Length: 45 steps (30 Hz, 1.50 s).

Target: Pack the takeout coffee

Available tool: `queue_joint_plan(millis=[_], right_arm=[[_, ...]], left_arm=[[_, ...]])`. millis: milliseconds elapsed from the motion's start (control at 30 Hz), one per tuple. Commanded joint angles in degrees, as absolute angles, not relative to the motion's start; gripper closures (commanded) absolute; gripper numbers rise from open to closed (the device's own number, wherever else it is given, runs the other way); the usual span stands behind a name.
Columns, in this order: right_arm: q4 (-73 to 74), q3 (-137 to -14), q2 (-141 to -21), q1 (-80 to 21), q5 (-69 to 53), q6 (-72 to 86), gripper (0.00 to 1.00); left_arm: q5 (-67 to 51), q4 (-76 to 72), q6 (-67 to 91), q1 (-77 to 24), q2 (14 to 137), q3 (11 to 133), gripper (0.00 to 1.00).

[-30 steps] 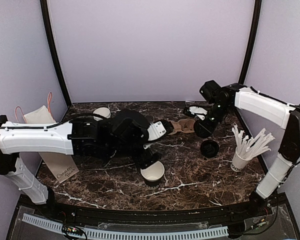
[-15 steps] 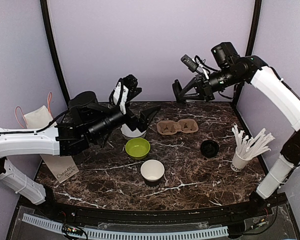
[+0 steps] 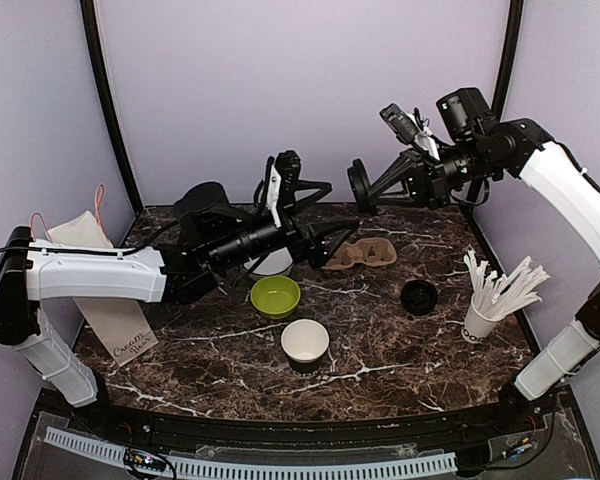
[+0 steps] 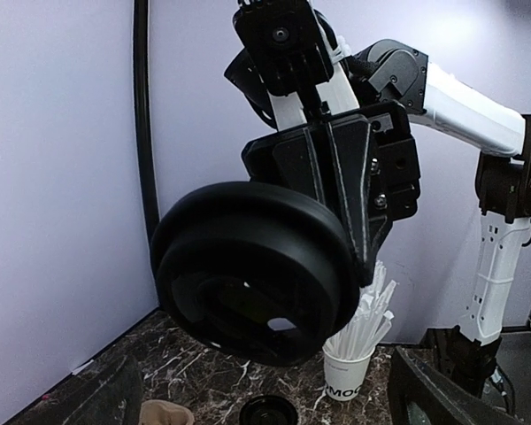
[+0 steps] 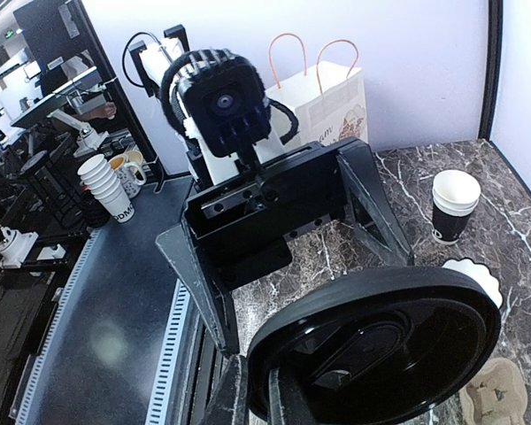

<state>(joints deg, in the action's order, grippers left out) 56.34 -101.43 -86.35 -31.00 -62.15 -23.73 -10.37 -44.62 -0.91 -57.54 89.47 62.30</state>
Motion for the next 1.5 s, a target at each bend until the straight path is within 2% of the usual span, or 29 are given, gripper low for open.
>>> queue_joint_plan(millis=[0,300,533,933,1300,1467], right_arm=[[57.31,-100.72,-85.34,-31.81,-65.04,-26.41,0.95],[58.27,-100.99,-86.03,-32.51,-64.95,-27.38,0.95],[58.53,-100.99,-86.54,-32.70,-64.91,-27.77,0.95],[59.11,-100.85,-86.92,-33.13,-64.55,-28.18,0.94],[59.69,-101.16,-87.36,-33.57,-64.86,-28.61,0.94],[59.60,-101.02,-87.45,-33.66,-64.86,-28.56,0.94]], left_arm=[[-15.75,-48.19,5.56,-56.74,90.53,66.00,0.01],[-17.34,-49.53,6.46,-56.58,93.13,67.37,0.03],[-19.23,-49.44,5.75,-56.45,93.94,68.17,0.10],[-19.78,-51.28,6.15,-55.92,94.89,68.82,0.13],[-16.46,-51.75,6.73,-55.67,95.03,68.96,0.06],[-18.25,-51.83,6.85,-55.42,95.25,69.12,0.14]])
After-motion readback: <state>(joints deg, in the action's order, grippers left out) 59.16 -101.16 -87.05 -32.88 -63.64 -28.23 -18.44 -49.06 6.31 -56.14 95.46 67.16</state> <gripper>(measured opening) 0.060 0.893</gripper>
